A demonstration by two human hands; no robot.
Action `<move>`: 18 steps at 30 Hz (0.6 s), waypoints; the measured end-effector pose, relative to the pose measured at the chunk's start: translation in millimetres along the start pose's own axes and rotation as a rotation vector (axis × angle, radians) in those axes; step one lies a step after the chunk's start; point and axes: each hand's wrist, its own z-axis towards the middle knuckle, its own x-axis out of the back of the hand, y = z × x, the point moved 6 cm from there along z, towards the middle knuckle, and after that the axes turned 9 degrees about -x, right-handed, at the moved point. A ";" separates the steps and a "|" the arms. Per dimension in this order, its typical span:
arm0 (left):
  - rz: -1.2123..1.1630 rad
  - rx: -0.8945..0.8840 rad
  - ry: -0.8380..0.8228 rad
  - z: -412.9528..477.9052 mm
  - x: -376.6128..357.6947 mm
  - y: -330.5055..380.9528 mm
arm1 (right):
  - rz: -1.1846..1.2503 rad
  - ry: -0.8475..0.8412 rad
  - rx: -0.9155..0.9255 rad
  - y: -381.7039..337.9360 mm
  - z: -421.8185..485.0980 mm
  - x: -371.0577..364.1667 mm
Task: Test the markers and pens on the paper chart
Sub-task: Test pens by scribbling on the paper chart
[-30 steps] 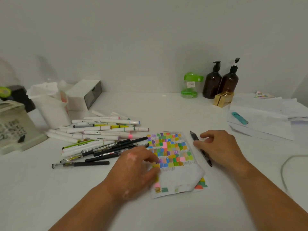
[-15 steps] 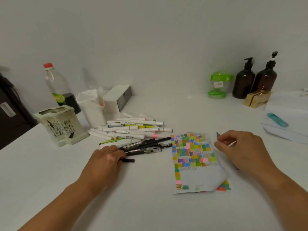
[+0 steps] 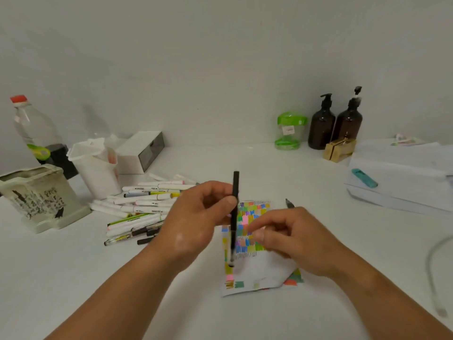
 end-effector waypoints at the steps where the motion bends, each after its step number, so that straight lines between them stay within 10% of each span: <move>1: -0.089 0.002 0.014 4.8 -9.4 -2.3 | 0.002 -0.040 -0.013 0.1 -0.3 -7.6; 18: 0.466 -0.244 -0.224 -12.8 -20.6 -38.0 | 0.418 0.129 -0.042 13.7 13.1 2.1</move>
